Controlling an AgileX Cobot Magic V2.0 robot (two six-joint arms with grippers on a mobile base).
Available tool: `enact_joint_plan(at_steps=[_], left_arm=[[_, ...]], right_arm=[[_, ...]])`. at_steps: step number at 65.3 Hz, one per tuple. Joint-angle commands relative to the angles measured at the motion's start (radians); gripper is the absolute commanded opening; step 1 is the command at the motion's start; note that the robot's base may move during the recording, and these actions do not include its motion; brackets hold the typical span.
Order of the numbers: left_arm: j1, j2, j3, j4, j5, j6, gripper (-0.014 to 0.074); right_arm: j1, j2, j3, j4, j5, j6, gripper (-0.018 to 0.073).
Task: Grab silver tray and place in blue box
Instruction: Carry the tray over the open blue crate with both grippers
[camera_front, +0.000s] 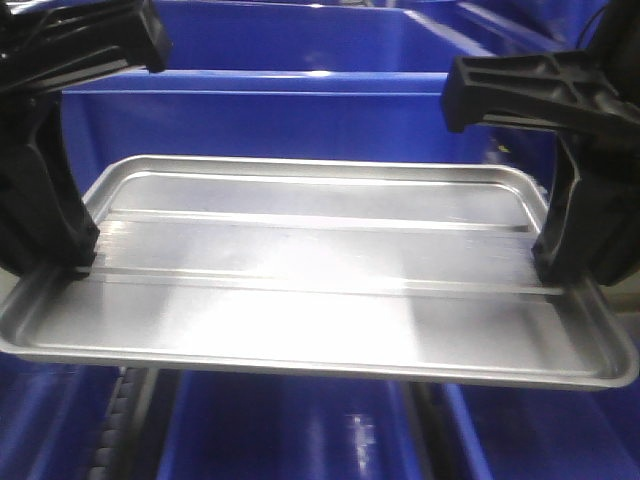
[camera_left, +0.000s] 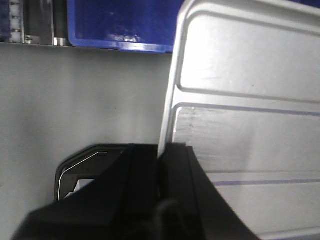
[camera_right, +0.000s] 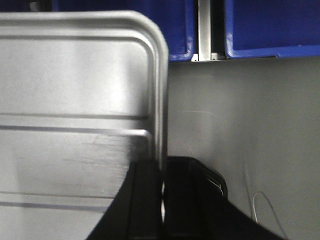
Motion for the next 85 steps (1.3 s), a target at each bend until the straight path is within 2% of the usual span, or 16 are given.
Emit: enact_joint_plan(at_steps=[1,85], left_arm=[[0.006,-0.025,-0.021,0.074,0.060,-0.015,-0.0104],[0.006,-0.025,-0.021,0.074,0.058,-0.015,-0.0104]], right_arm=[[-0.010,-0.026,-0.017,-0.080,0.113,-0.007,0.0052],[-0.010,-0.026,-0.017,-0.081,0.091,-0.007,0.0052]])
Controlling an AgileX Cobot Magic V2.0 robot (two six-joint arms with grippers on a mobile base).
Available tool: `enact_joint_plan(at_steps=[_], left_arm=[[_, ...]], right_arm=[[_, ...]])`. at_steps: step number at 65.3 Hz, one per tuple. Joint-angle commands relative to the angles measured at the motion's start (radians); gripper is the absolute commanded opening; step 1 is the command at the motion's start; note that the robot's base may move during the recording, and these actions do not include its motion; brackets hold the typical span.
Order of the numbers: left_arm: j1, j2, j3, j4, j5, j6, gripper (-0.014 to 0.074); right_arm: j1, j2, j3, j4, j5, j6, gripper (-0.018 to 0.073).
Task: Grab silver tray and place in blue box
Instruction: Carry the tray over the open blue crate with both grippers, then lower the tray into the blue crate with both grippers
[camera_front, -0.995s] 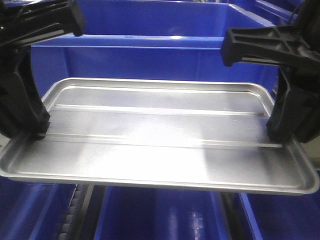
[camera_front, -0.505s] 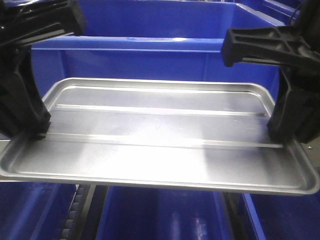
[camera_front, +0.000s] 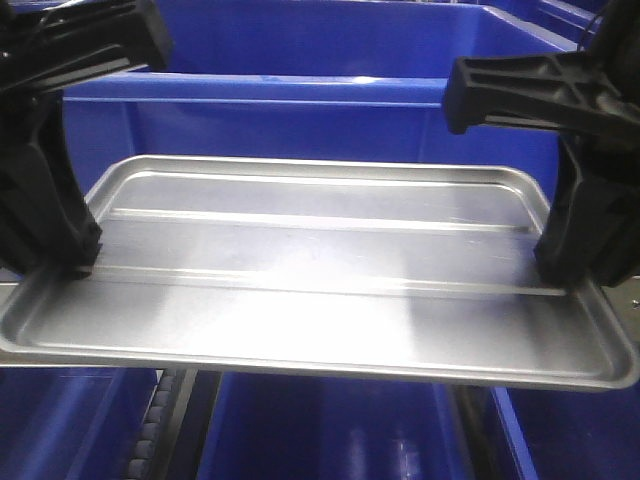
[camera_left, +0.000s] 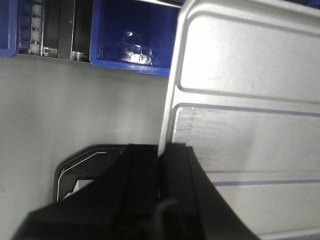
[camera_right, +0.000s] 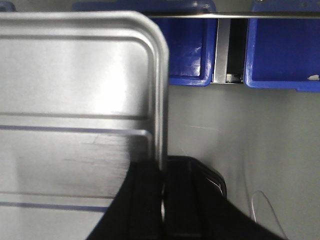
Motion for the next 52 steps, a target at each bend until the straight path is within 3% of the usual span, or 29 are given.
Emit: enact_joint_plan(at_steps=[1,23,33,52], left_arm=[[0.006,-0.025,-0.021,0.075,0.062,-0.015,-0.0104],[0.006,-0.025,-0.021,0.075,0.054,-0.015,-0.0104],[0.006,-0.025,-0.027,0.077,-0.016,-0.015,-0.0104],[0.005,-0.029,-0.218,0.164,-0.009,-0.011,-0.0104]], right_arm=[[-0.010,-0.026,-0.017,-0.081,0.083,-0.007,0.0052],[-0.010,-0.026,-0.019,-0.099,0.063,-0.007,0.0052],[-0.010,-0.026,-0.023,-0.104,0.013,-0.007,0.0052],[-0.010,-0.031,-0.206,-0.147,0.048,-0.056,0.0052]])
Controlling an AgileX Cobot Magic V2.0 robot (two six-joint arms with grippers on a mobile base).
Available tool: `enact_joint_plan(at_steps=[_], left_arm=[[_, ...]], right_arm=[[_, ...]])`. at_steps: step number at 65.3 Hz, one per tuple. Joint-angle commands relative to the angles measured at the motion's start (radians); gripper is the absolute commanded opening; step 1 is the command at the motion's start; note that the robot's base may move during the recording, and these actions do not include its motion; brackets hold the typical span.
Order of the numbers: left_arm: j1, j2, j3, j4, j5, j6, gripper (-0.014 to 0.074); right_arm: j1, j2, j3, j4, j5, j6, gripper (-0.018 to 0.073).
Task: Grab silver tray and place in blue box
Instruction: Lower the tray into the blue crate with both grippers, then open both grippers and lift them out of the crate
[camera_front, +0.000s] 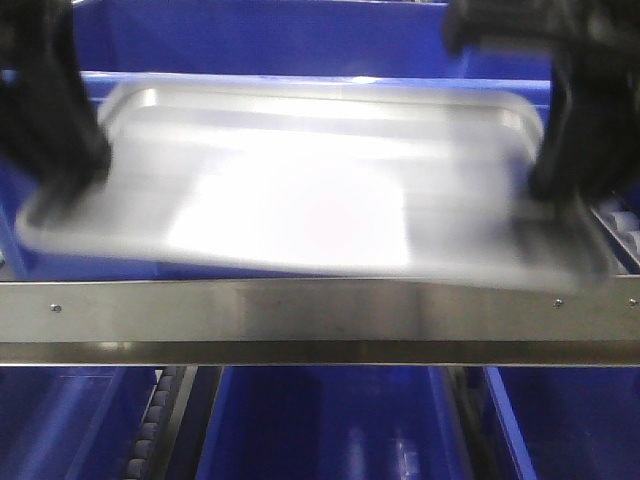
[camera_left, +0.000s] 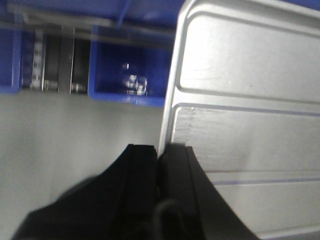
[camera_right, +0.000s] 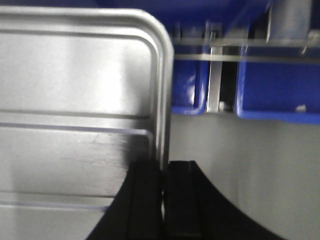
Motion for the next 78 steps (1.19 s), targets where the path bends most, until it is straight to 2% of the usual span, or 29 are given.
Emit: enact_joint_plan(at_steps=[1,9,18,22,28,35,44,52,57,69,78], left_arm=[[0.005,-0.029,-0.101,0.069,-0.033,-0.015,-0.0104],[0.005,-0.029,-0.181,0.123,-0.037,0.009,-0.0104],[0.025,-0.025,-0.208,0.281,-0.081,0.009,-0.0104],[0.053,-0.014,-0.213,0.316,-0.116,0.009,-0.0104],[0.112,0.010,-0.217,0.327,-0.182,0.009,-0.0104],[0.205,0.053,-0.226,0.346,-0.305,0.009,-0.0104],[0.302,0.120,-0.226,0.359,-0.494,0.009,-0.0104],[0.372,0.191,-0.226,0.362,-0.603,0.009,-0.0104],[0.402,0.242,-0.226,0.392,-0.672,0.009,-0.0104],[0.435,0.317,-0.226,0.427,-0.710,0.009,-0.0104],[0.437,0.324,-0.226,0.429,-0.667,0.009,-0.0102]], right_arm=[[-0.006,-0.031,-0.101,-0.063,0.007,-0.037,0.0052],[-0.006,-0.031,-0.197,-0.106,0.016,-0.045,0.0052],[-0.008,-0.027,-0.259,-0.230,-0.036,-0.045,0.0052],[-0.016,-0.018,-0.281,-0.275,-0.057,-0.045,0.0052],[-0.042,0.012,-0.311,-0.294,-0.073,-0.045,0.0052],[-0.093,0.055,-0.338,-0.321,-0.154,-0.045,0.0052],[-0.180,0.136,-0.360,-0.343,-0.321,-0.045,0.0052],[-0.259,0.211,-0.362,-0.354,-0.489,-0.045,0.0052],[-0.297,0.263,-0.362,-0.354,-0.569,-0.045,0.0052],[-0.337,0.351,-0.362,-0.354,-0.629,-0.045,0.0052],[-0.340,0.370,-0.362,-0.354,-0.603,-0.045,0.0058]])
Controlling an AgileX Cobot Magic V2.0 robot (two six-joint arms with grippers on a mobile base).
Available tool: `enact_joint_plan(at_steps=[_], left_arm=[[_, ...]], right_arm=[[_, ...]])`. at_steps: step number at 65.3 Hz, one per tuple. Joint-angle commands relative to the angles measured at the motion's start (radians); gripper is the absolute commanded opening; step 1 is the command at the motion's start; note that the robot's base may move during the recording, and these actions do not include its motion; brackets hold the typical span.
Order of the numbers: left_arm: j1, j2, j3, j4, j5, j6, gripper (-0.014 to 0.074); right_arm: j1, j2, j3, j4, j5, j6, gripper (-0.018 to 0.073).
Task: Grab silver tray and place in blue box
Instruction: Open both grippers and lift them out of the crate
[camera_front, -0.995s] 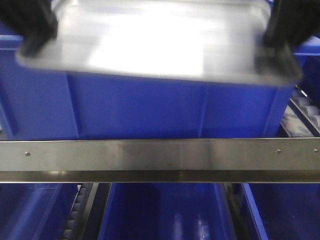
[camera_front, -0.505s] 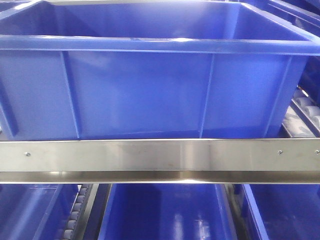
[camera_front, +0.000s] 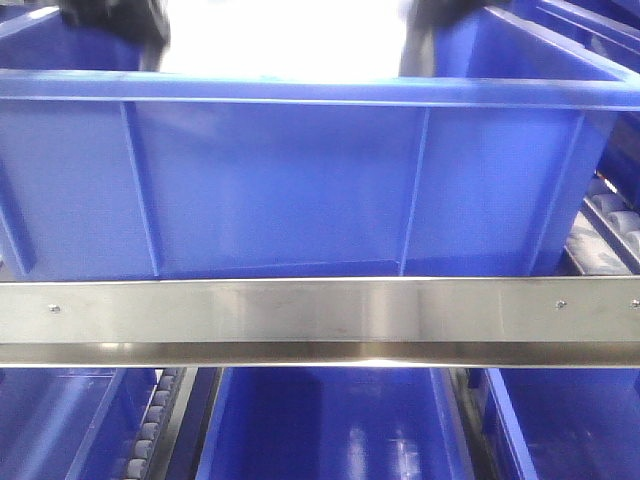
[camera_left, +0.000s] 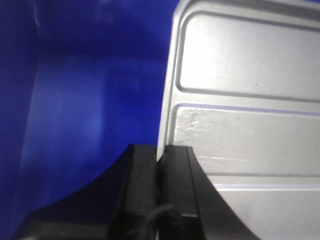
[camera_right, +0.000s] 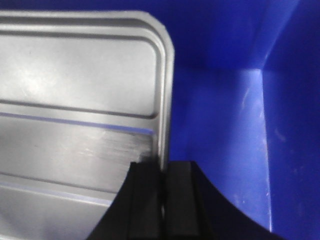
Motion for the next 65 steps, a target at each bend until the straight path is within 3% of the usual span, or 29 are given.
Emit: enact_joint_plan(at_steps=[1,8,15,19,23,36,43,48,53,58,65], left_arm=[[0.011,-0.045,-0.040,0.029,-0.014,-0.015,-0.0100],[0.011,-0.045,-0.042,0.037,0.021,-0.015,-0.0025],[0.011,-0.047,-0.051,0.044,0.062,-0.015,0.0197],[0.011,-0.047,-0.057,0.047,0.104,-0.015,0.0272],[0.011,-0.047,-0.066,0.051,0.152,-0.015,0.0319],[0.011,-0.047,-0.076,0.053,0.159,-0.015,0.0294],[0.011,-0.053,-0.086,0.059,0.137,-0.015,0.0208],[0.002,-0.061,-0.105,0.059,0.137,-0.015,0.0059],[-0.008,-0.077,-0.113,0.059,0.126,-0.015,-0.0109],[-0.010,-0.093,-0.113,0.065,0.103,-0.015,-0.0081],[-0.019,-0.131,-0.113,0.061,0.106,-0.015,-0.0085]], right_arm=[[-0.013,-0.044,-0.034,-0.042,-0.027,-0.012,0.0064],[-0.013,-0.044,-0.034,-0.046,-0.027,-0.012,0.0183],[-0.013,-0.044,-0.034,-0.046,-0.001,-0.012,0.0457],[-0.014,-0.044,-0.034,-0.054,0.020,-0.012,0.0538],[-0.018,-0.044,-0.034,-0.063,0.040,-0.012,0.0564],[-0.019,-0.044,-0.034,-0.067,0.046,-0.012,0.0563],[-0.019,-0.048,-0.034,-0.067,0.040,-0.012,0.0535],[-0.016,-0.060,-0.034,-0.067,0.040,-0.012,0.0418],[-0.012,-0.080,-0.034,-0.067,0.040,-0.012,0.0230],[-0.009,-0.096,-0.034,-0.067,0.040,-0.012,0.0046],[-0.009,-0.126,-0.034,-0.067,0.047,-0.012,0.0067]])
